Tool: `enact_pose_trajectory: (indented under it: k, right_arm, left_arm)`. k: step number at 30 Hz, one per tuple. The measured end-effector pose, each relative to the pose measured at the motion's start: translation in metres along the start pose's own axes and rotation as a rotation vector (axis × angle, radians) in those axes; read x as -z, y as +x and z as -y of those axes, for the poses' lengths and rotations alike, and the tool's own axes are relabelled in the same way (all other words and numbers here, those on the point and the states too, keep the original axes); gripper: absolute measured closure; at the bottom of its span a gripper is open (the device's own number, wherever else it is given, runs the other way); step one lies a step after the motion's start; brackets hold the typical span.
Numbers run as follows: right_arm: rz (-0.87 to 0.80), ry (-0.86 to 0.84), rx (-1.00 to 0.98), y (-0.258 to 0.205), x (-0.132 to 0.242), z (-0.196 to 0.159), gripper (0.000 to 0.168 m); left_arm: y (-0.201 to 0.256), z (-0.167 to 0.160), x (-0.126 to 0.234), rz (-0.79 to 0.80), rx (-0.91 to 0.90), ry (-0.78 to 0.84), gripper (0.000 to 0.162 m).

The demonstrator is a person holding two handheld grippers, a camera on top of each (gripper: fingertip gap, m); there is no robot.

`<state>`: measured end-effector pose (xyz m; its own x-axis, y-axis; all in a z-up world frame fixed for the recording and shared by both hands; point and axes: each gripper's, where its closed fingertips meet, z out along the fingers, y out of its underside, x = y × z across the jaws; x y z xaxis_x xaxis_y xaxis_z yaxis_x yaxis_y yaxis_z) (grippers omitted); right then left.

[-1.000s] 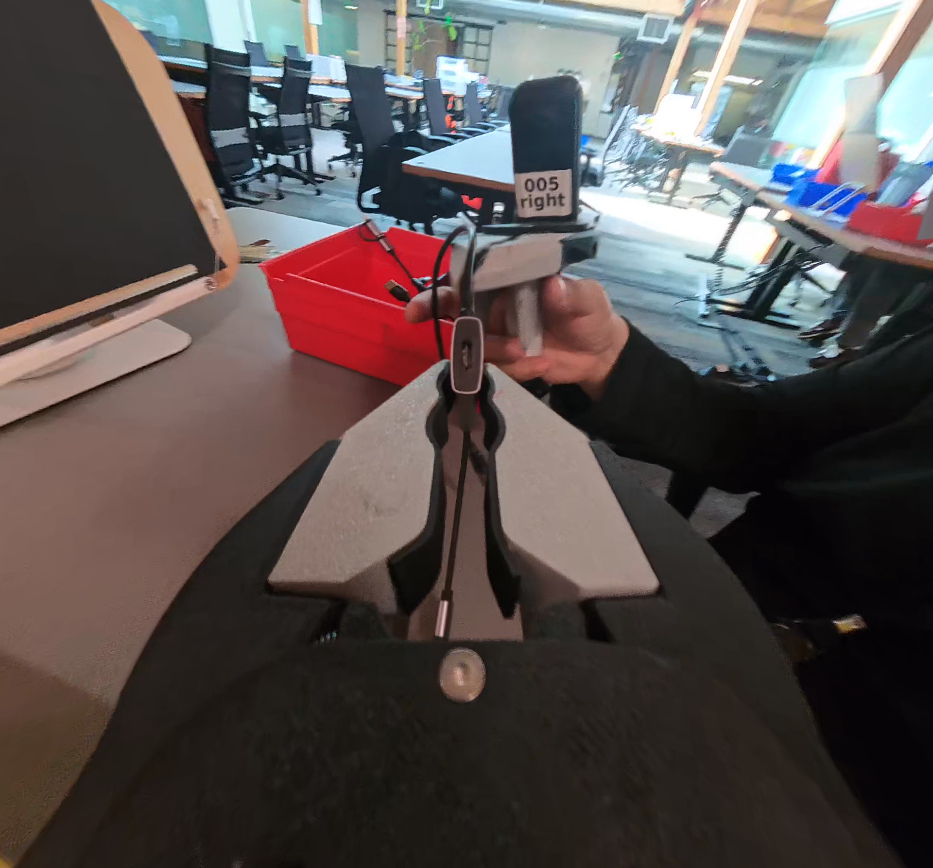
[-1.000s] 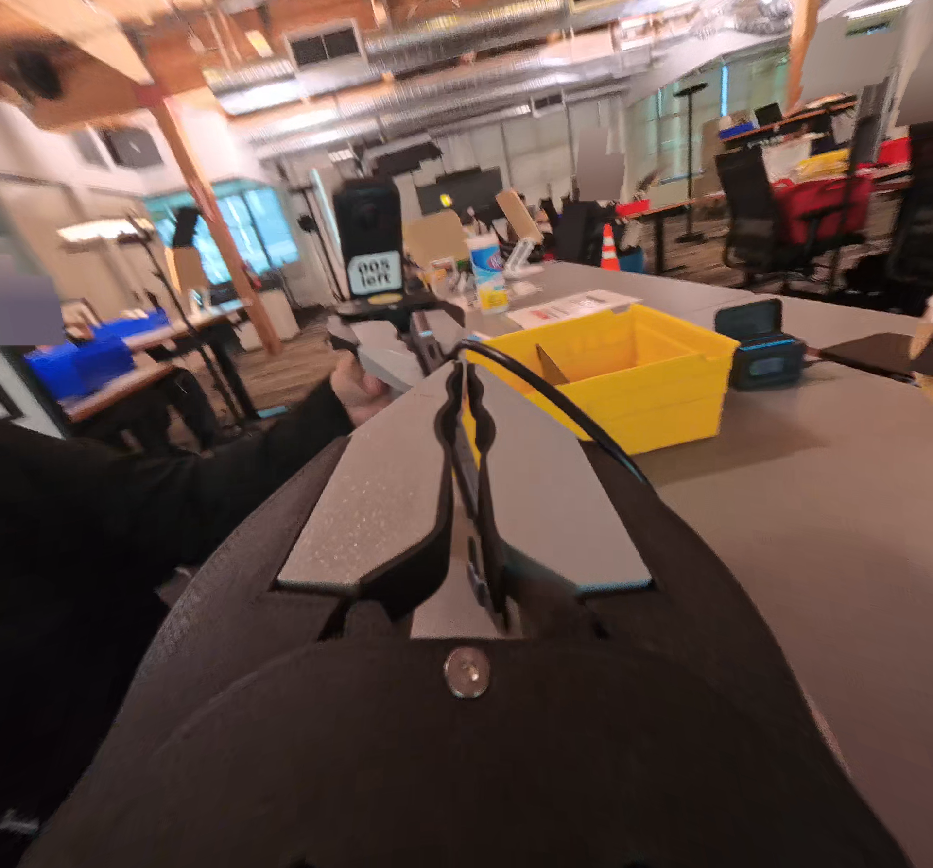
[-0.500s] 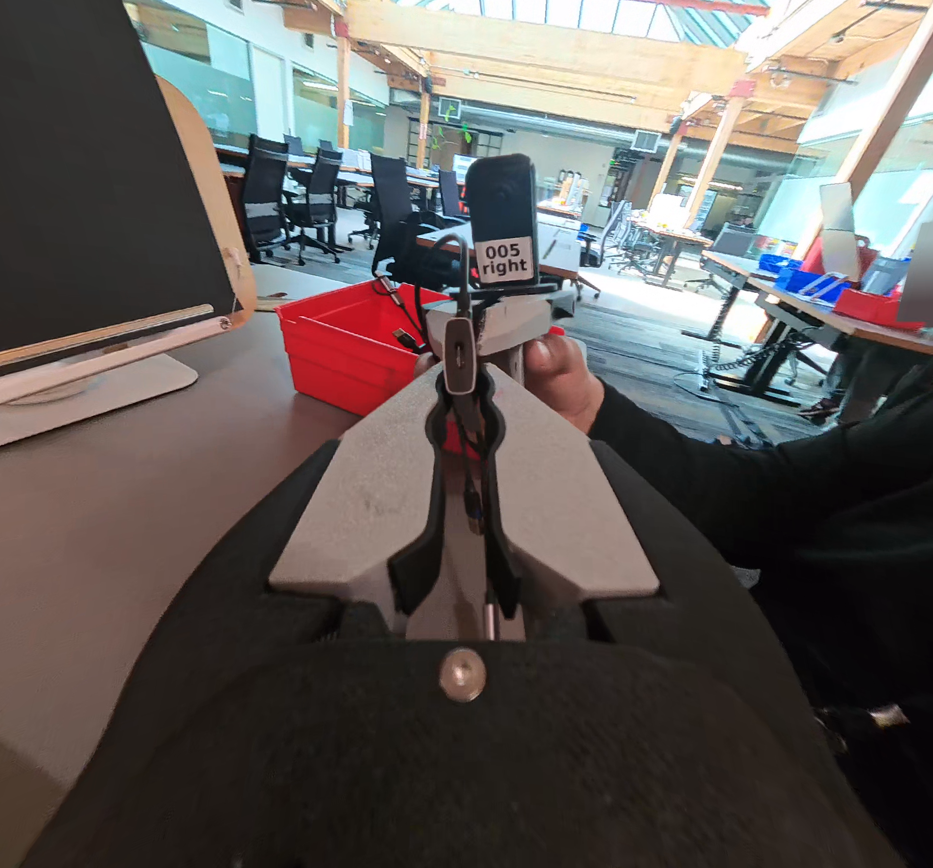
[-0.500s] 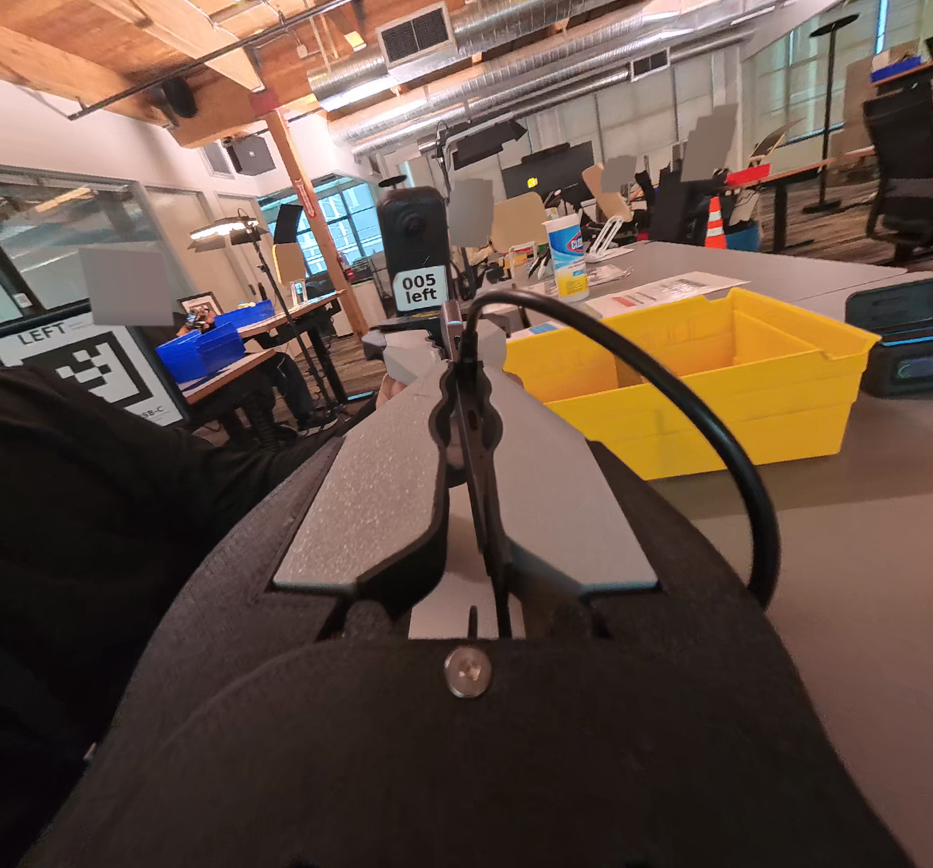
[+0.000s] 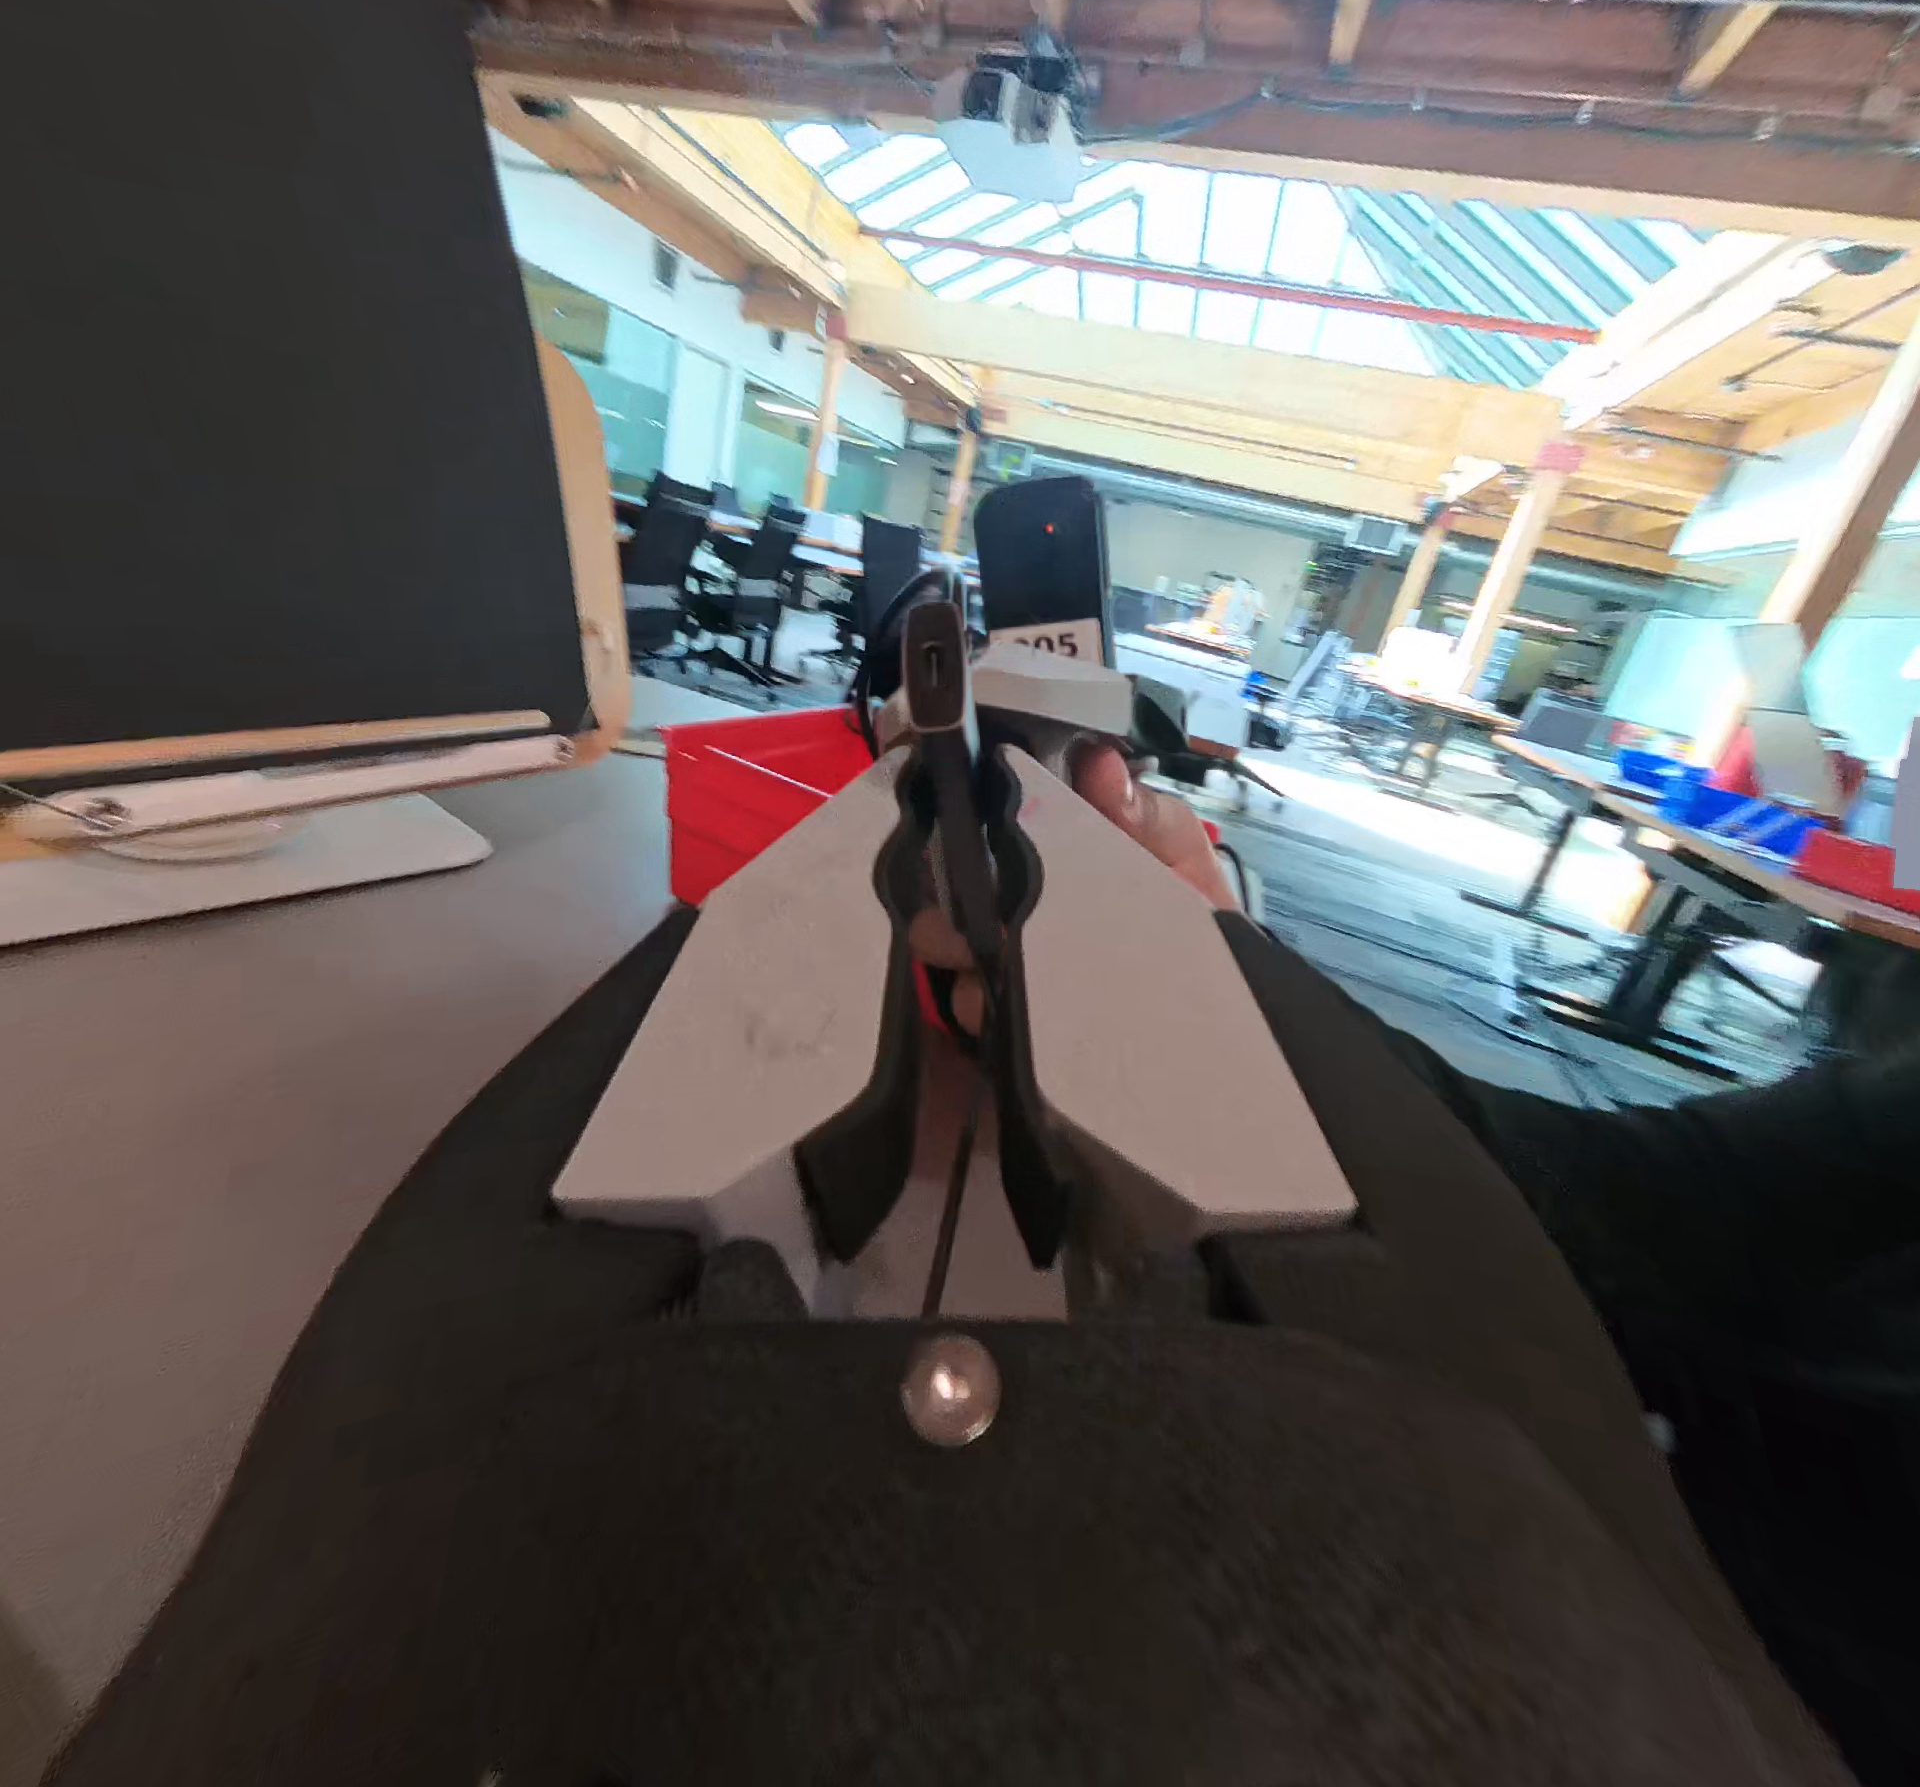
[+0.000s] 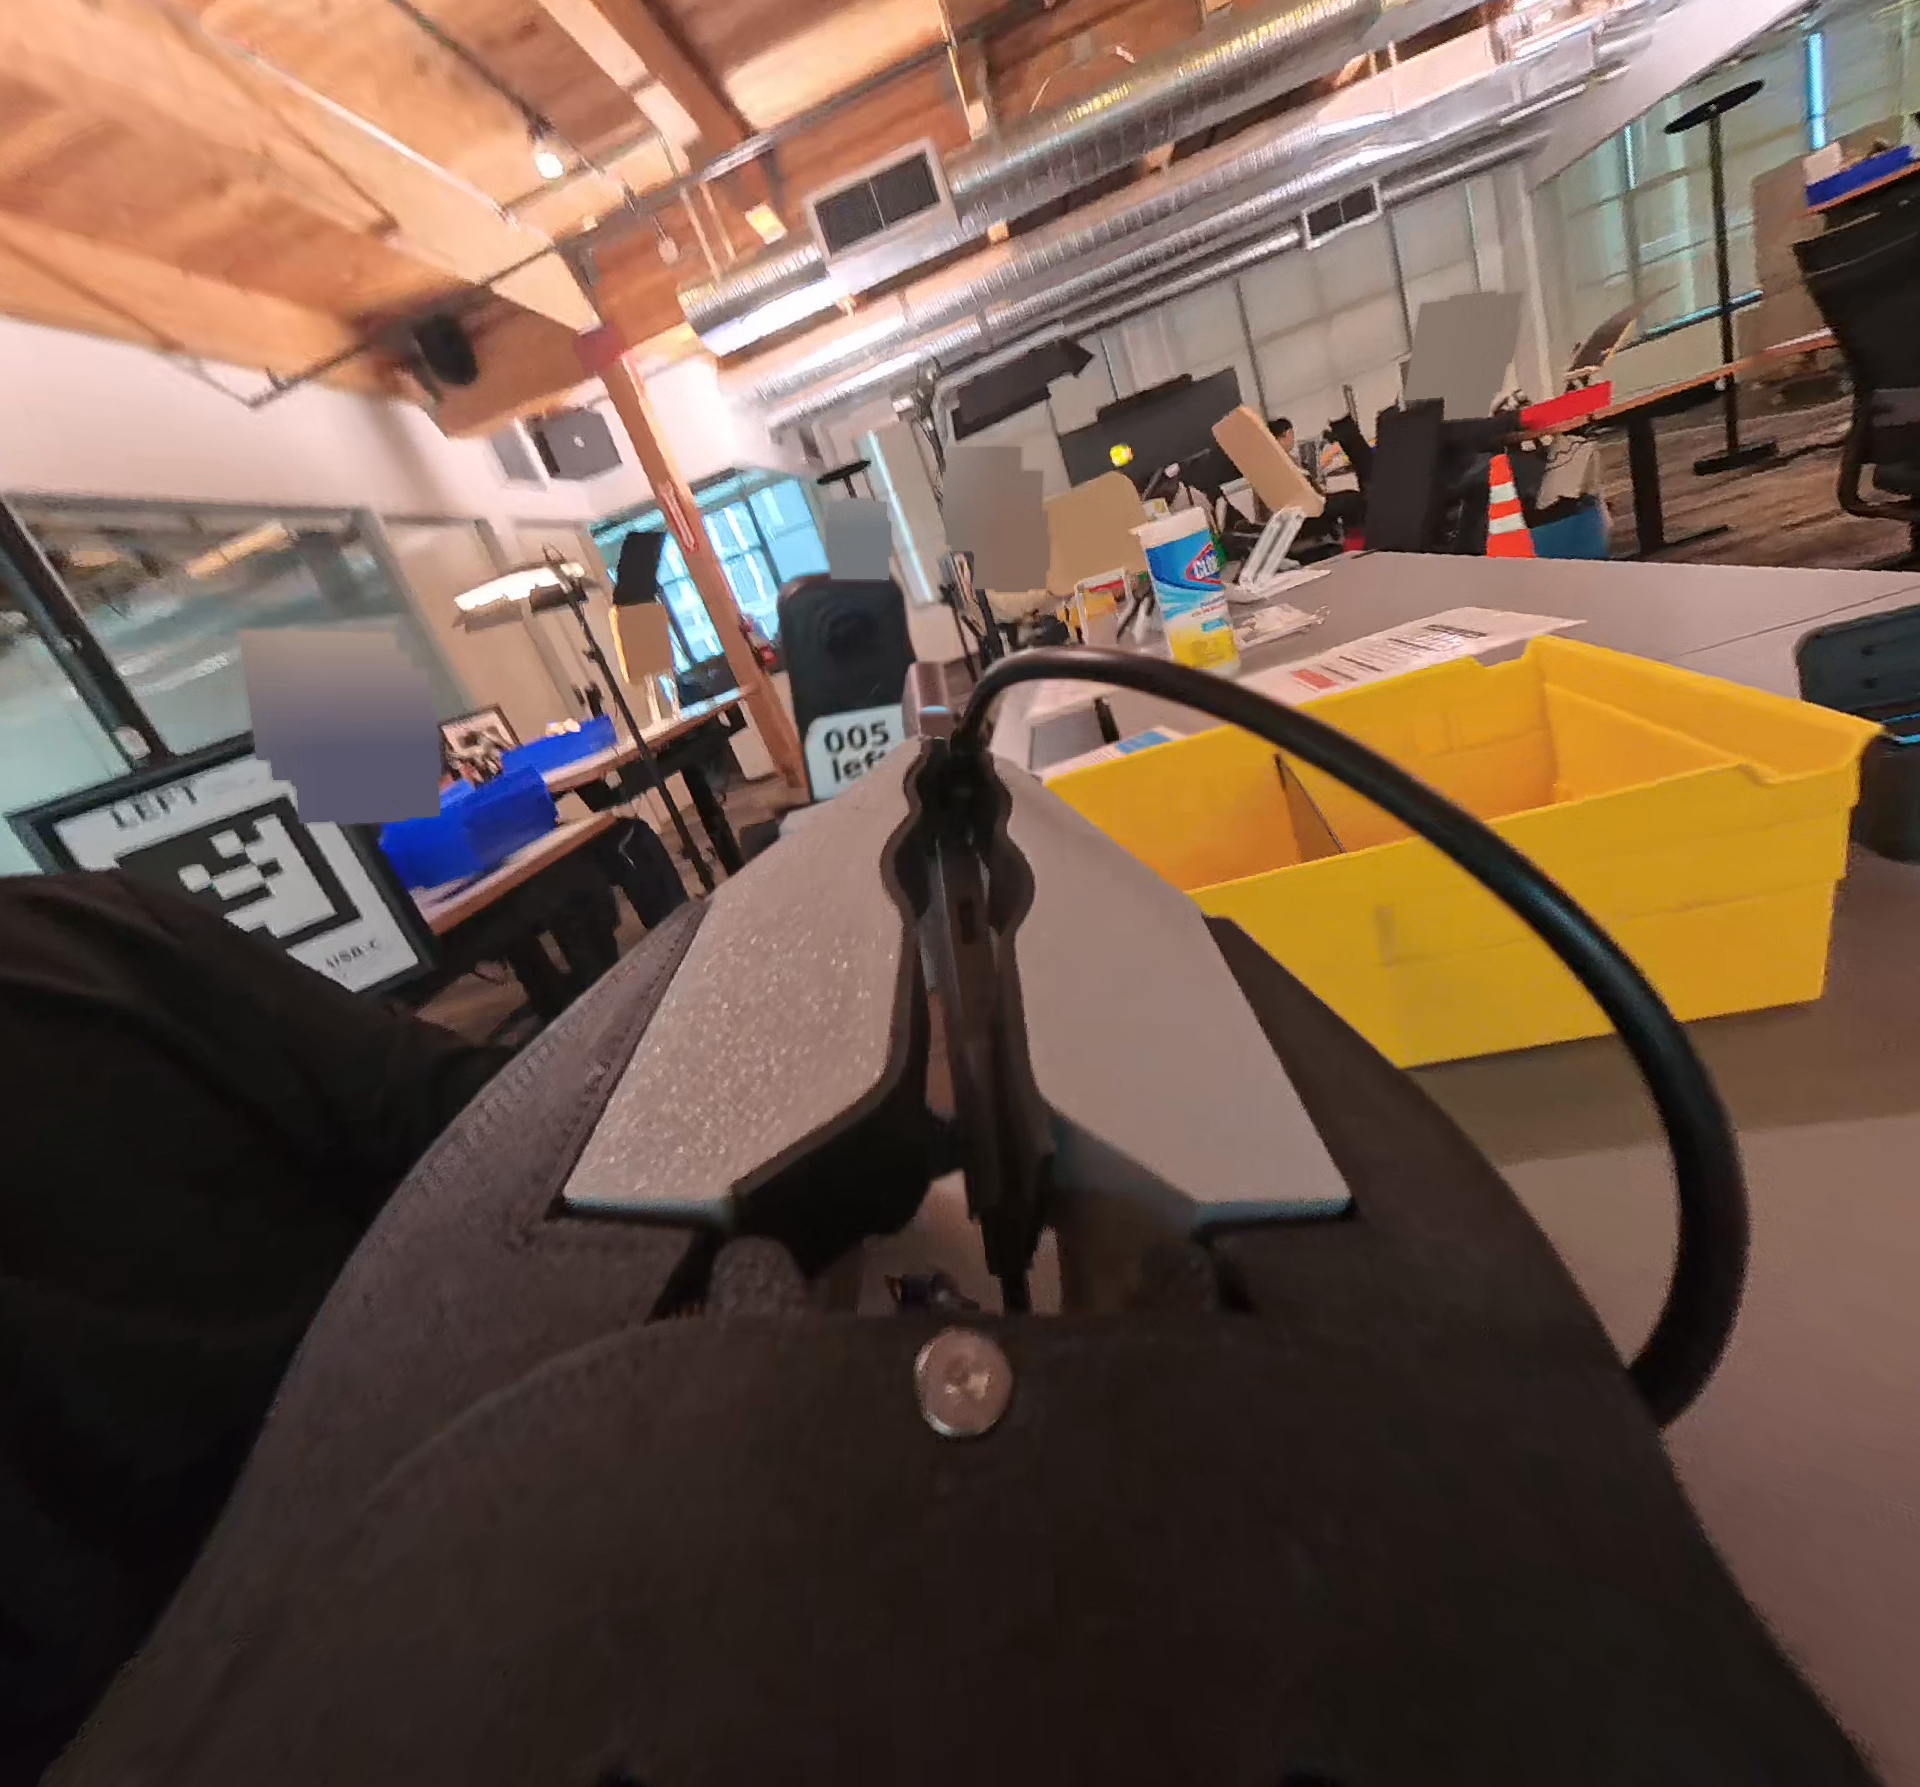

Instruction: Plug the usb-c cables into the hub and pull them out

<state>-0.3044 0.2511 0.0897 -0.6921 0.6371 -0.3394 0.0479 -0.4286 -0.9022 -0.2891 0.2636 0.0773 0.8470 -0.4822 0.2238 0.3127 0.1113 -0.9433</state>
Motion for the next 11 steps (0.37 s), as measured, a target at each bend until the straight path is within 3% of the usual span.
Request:
enact_pose_trajectory:
  k: [11]
  right_arm:
    - [-0.029, 0.209, -0.079, 0.015, 0.003, 0.01, 0.168]
  left_arm:
    - [-0.01, 0.005, -0.002, 0.067, -0.004, 0.087, 0.154]
